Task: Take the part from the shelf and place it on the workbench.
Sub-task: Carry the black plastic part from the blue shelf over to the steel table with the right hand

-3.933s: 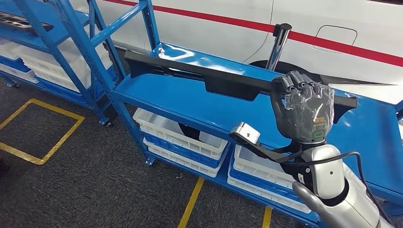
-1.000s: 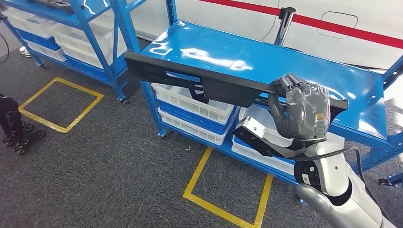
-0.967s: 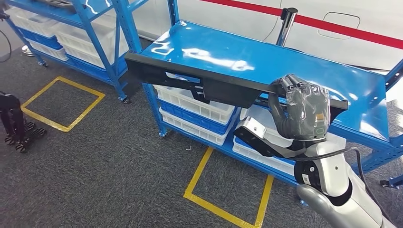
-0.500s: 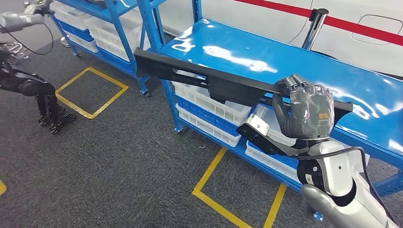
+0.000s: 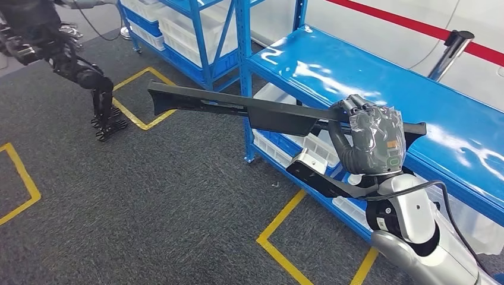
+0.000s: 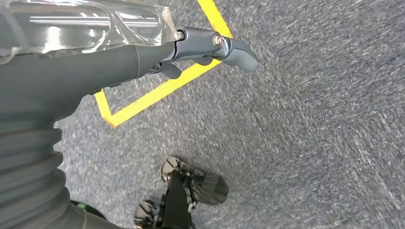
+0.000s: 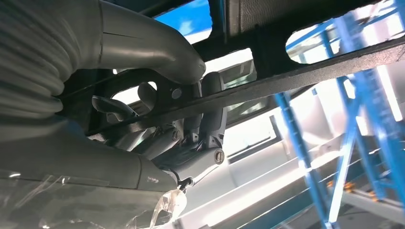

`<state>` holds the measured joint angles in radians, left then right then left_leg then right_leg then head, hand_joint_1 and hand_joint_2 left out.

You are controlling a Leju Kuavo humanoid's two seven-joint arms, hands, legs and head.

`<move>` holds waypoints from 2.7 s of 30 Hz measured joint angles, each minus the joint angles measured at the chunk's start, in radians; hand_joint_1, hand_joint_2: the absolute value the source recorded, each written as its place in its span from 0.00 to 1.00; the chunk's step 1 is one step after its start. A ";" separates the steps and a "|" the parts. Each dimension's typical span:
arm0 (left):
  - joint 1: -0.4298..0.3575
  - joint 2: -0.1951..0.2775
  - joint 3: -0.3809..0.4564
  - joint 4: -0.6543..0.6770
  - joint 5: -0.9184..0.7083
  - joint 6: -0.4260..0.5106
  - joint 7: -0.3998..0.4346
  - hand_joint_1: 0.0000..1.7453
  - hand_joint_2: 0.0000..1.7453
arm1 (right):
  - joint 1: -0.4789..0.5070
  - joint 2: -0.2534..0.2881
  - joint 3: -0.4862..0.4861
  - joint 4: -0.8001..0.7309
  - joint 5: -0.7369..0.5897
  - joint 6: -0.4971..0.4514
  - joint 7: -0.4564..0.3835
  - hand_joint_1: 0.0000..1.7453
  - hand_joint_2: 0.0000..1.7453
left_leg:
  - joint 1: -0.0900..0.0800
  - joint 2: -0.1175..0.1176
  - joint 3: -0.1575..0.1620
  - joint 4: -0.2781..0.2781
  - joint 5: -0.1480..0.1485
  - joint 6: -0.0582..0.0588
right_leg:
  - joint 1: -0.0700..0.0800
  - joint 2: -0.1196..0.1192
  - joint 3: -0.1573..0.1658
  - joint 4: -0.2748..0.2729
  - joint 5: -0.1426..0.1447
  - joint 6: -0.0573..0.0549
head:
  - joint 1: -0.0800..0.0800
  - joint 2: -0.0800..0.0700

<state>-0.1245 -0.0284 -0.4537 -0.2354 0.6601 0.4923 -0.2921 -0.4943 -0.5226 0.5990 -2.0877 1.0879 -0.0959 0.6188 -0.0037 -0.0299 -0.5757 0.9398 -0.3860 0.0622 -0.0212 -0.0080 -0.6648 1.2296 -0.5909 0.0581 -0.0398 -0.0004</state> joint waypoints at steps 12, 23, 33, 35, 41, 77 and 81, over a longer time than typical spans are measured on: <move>0.006 0.003 -0.004 0.000 0.002 -0.002 0.000 0.00 1.00 | -0.007 0.000 0.017 -0.001 -0.008 0.009 -0.008 1.00 1.00 | 0.007 -0.058 -0.054 0.077 -0.032 -0.046 | -0.011 0.034 0.102 -0.253 0.141 -0.027 | -0.003 0.000; -0.010 0.007 -0.014 0.000 0.000 0.002 0.005 0.00 1.00 | -0.047 -0.001 0.018 -0.008 -0.032 0.034 -0.025 1.00 1.00 | -0.017 0.108 -0.035 0.028 -0.001 -0.025 | 0.006 -0.097 0.125 -0.254 0.118 -0.022 | -0.005 0.000; -0.024 0.016 -0.017 0.000 -0.003 0.014 0.015 0.00 1.00 | -0.098 0.000 0.050 -0.004 -0.070 0.055 -0.035 1.00 1.00 | -0.004 -0.038 -0.024 0.010 0.014 0.001 | -0.002 0.007 -0.019 0.017 0.021 0.003 | -0.001 0.000; -0.021 0.017 -0.018 0.000 -0.007 0.019 0.020 0.00 1.00 | -0.116 0.000 0.058 -0.003 -0.083 0.062 -0.035 1.00 1.00 | 0.001 -0.069 -0.026 0.020 0.010 -0.007 | -0.012 0.038 0.034 -0.114 0.097 0.010 | -0.001 0.000; -0.012 0.022 -0.020 0.000 0.007 0.019 0.018 0.00 1.00 | -0.156 0.000 0.073 0.001 -0.121 0.085 -0.032 1.00 1.00 | 0.009 -0.117 -0.060 0.042 0.006 -0.043 | -0.014 0.053 0.079 -0.230 0.136 -0.017 | -0.003 0.000; -0.021 0.044 -0.014 0.000 0.070 0.191 -0.047 0.00 1.00 | -0.448 -0.023 0.195 0.006 -0.279 0.282 -0.020 1.00 1.00 | 0.007 0.017 -0.205 0.333 -0.112 -0.051 | 0.001 -0.023 0.092 -0.238 0.132 -0.046 | -0.012 0.000; -0.017 0.043 -0.014 0.000 0.079 0.189 -0.043 0.00 1.00 | -0.474 -0.024 0.213 0.007 -0.314 0.284 -0.027 1.00 1.00 | 0.001 0.061 -0.123 0.166 -0.023 -0.041 | 0.005 -0.065 0.109 -0.239 0.117 -0.042 | -0.012 0.000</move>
<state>-0.1412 0.0142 -0.4679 -0.2354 0.7392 0.6809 -0.3356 -0.9683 -0.5463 0.8122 -2.0806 0.7737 0.1883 0.5915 -0.0024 0.0312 -0.6989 1.1057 -0.4092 0.0210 -0.0166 -0.0726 -0.5557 0.9908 -0.4736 0.0166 -0.0519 -0.0004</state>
